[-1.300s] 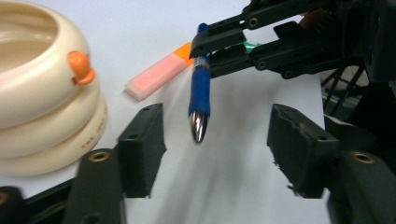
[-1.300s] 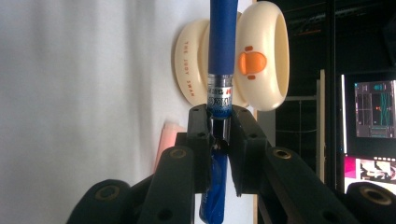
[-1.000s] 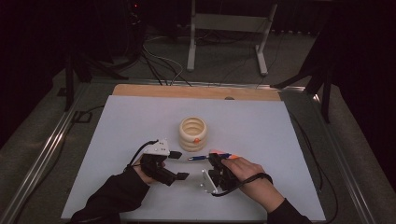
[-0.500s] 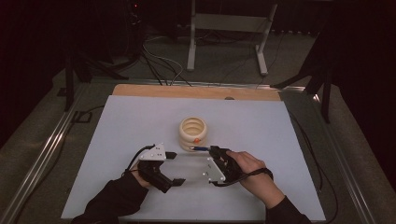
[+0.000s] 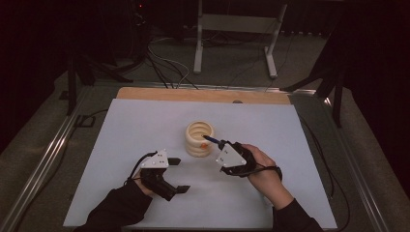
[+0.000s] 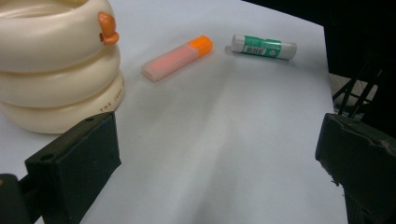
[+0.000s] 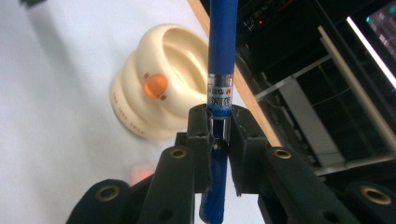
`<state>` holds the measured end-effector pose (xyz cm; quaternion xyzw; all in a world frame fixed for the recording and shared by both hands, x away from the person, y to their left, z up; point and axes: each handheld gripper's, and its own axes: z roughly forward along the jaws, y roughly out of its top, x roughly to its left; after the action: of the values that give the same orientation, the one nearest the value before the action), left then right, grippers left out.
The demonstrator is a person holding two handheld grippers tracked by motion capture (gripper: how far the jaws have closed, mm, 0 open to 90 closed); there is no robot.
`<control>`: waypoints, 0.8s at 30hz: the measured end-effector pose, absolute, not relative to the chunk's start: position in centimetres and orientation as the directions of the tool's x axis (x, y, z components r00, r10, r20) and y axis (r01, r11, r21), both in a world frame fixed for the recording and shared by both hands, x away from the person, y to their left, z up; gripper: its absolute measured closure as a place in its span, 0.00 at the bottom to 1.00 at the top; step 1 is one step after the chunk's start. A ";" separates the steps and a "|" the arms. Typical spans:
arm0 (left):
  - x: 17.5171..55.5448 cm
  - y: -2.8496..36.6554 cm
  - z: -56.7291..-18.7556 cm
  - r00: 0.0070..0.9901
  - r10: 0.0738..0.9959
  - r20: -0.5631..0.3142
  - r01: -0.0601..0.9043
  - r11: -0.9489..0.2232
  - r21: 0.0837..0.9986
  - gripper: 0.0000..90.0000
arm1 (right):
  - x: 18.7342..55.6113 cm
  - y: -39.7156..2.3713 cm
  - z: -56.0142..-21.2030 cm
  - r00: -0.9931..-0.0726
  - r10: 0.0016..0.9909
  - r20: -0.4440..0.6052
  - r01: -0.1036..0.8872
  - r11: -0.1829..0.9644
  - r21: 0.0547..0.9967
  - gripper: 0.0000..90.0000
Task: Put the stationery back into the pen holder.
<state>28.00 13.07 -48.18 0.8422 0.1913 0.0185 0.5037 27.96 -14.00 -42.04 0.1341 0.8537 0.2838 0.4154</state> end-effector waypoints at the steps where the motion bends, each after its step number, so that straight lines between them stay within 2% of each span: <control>1: 28.0 13.1 -48.2 0.926 0.341 -0.163 0.304 -0.419 0.856 0.00 | 28.2 -14.1 -41.9 -0.624 0.479 -0.618 0.003 0.792 0.611 0.88; 10: 27.9 13.0 -48.5 0.929 0.330 -0.166 0.304 -0.427 0.852 0.00 | 29.5 -14.8 -40.5 -0.640 0.588 -0.496 0.084 0.694 0.715 0.88; 24: 27.9 13.0 -48.6 0.932 0.324 -0.166 0.299 -0.423 0.855 0.00 | 31.7 -15.2 -38.8 -0.673 0.667 -0.319 0.159 0.552 0.819 0.88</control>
<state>27.94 13.02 -48.58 0.8434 0.1846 0.0121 0.5044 31.73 -15.24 -38.75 0.2514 0.8218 0.4011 0.3170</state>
